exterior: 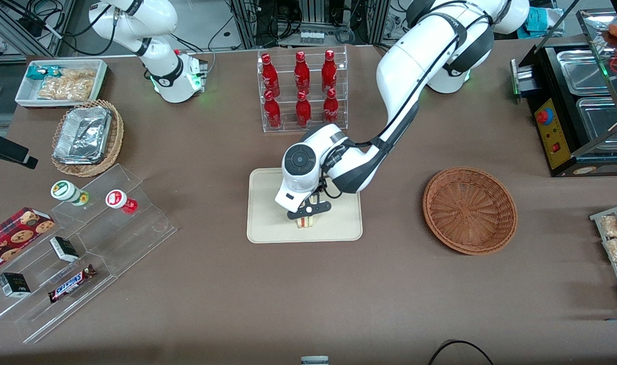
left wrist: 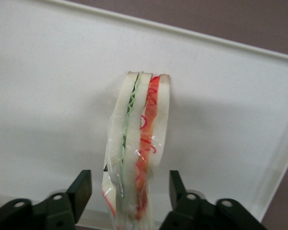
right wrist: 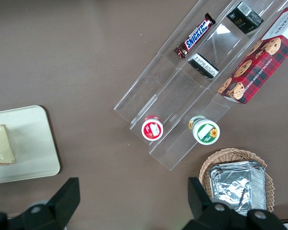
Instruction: Place sandwich from basket to tray
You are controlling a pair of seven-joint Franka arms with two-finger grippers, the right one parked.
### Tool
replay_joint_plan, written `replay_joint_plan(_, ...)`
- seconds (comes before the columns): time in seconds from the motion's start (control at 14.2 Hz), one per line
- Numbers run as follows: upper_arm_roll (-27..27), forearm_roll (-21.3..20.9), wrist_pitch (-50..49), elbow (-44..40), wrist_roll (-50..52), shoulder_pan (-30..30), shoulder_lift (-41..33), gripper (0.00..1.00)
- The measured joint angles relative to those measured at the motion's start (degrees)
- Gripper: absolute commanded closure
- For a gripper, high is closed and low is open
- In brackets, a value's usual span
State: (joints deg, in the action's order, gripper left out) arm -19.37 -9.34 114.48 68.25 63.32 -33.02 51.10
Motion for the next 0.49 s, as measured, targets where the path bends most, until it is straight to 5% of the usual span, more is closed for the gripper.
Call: replay_joint_plan(0.49,0.73,-0.84,-13.52,-0.50,-0.06,3.92,-9.26,0.00)
